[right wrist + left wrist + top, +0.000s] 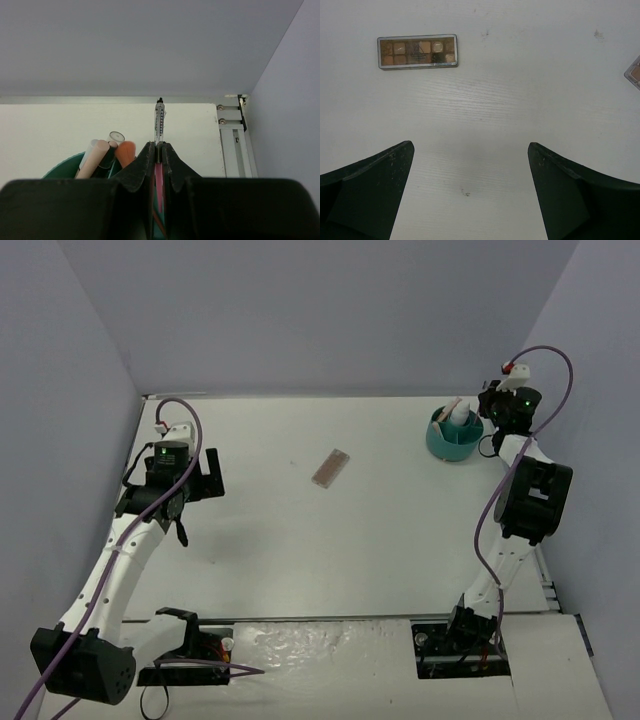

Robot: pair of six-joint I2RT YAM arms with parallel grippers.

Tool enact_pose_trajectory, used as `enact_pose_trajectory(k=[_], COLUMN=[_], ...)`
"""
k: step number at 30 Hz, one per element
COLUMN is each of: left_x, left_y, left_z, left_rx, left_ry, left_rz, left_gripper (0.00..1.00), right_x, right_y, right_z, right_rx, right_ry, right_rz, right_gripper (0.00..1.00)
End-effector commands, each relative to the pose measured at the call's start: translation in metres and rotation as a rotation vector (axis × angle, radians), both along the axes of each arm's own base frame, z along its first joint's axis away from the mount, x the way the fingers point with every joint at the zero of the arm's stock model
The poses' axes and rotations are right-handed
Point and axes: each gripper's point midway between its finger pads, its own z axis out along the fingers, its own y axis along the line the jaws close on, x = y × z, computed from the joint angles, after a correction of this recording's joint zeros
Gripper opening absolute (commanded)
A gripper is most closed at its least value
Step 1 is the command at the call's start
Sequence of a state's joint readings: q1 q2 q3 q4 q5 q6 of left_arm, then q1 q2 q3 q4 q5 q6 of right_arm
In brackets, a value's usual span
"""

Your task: Organize the makeup

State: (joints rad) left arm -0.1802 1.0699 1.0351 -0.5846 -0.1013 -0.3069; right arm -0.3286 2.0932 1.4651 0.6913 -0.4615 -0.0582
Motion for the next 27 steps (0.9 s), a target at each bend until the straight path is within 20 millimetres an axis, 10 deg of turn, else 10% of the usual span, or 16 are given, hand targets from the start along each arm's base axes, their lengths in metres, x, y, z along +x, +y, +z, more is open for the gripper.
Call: enact_pose_trajectory(k=[1,13,20,27], left_x=[0.012,0.011,0.009,0.007], left_y=[0.000,-0.001,0.000,0.000], left_z=[0.017,0.018,0.020,0.019], left_rx=[-0.013,-0.021,-0.024,-0.046], left_ry=[-0.070,-0.077,-0.077,-0.060], left_rz=[0.004,-0.003,0.003,0.010], left_gripper=[0.97,0.97,0.97,0.97], right_x=[0.012,0.006,-0.005,-0.044], right_y=[0.001,0.009,0.008,0.000], right_z=[0.053,0.052,0.095,0.170], right_rx=[-0.047,-0.037,-0.051,-0.012], right_ry=[-0.139,-0.128,-0.179,-0.235], right_rz=[0.041,0.060,0.035,-0.103], right_gripper=[0.00,0.31,0.42,0.83])
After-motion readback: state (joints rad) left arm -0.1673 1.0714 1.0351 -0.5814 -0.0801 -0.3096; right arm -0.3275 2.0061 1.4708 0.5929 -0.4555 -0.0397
